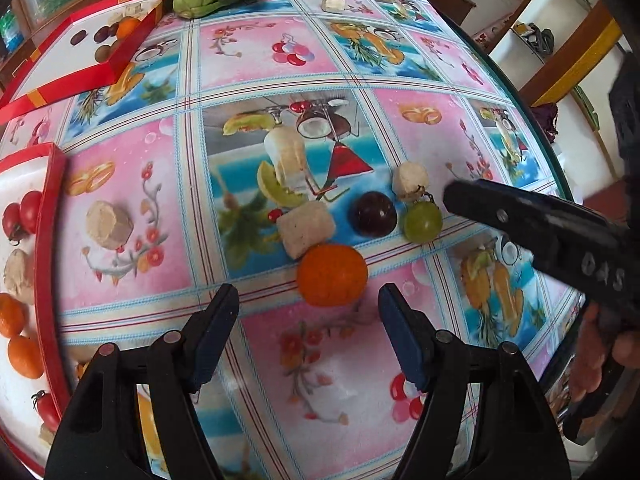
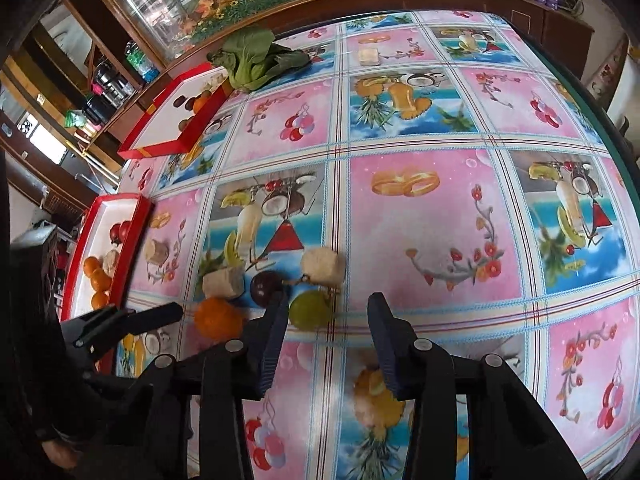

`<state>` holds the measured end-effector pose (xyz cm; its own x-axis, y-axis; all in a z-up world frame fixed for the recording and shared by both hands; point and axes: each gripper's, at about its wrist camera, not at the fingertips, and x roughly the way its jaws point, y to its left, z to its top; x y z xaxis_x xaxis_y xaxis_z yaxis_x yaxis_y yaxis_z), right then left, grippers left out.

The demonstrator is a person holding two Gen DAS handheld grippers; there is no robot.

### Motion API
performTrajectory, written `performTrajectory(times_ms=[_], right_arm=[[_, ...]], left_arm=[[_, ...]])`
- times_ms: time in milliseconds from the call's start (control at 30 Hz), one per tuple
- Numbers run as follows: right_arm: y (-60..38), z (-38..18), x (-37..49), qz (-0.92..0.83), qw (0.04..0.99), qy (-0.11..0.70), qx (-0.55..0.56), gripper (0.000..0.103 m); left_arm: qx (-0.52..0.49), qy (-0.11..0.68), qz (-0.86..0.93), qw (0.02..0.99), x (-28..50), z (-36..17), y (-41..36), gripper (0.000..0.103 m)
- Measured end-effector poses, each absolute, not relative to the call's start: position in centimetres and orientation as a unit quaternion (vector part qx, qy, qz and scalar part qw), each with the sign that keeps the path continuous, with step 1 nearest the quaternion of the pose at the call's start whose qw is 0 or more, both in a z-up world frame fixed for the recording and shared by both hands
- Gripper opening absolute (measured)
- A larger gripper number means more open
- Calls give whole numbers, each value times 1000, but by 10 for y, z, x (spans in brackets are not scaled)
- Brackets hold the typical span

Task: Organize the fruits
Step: 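Grasp the tan ball with the right tool while the left tool grasps an orange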

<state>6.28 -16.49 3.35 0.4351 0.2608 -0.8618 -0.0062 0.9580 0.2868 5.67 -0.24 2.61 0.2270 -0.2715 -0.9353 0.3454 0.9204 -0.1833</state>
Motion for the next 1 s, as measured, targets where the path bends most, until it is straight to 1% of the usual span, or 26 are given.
performTrajectory(times_ms=[33, 67, 133, 167, 233, 267, 367, 433, 767, 867, 1000], right_arm=[[-166, 32, 68, 76, 837, 527, 129, 38], [-167, 30, 73, 74, 835, 528, 136, 36], [-167, 26, 84, 69, 830, 533, 145, 34], [-166, 24, 88, 68, 829, 536, 146, 32], [-161, 20, 96, 69, 824, 543, 144, 32], [-158, 18, 98, 70, 823, 545, 141, 31], [-148, 11, 104, 65, 817, 560, 119, 31], [-147, 6, 106, 61, 813, 568, 116, 31], [-138, 9, 98, 63, 823, 562, 51, 30], [-155, 12, 88, 41, 830, 555, 47, 30], [-194, 8, 73, 11, 827, 557, 75, 30]], left_arm=[[33, 590, -197, 782, 59, 25, -3, 65], [35, 590, -197, 782, 61, 24, -4, 60], [33, 593, -203, 779, 64, 22, -7, 56], [30, 593, -208, 777, 65, 21, -9, 52], [28, 592, -216, 776, 66, 21, -12, 42], [26, 591, -225, 774, 65, 22, -15, 34], [38, 585, -233, 776, 62, 23, -17, 33], [28, 587, -238, 773, 62, 22, -12, 33], [-13, 596, -237, 767, 47, 26, 31, 33], [-20, 602, -235, 763, 41, 23, 44, 33], [-21, 601, -237, 763, 34, 22, 51, 33]])
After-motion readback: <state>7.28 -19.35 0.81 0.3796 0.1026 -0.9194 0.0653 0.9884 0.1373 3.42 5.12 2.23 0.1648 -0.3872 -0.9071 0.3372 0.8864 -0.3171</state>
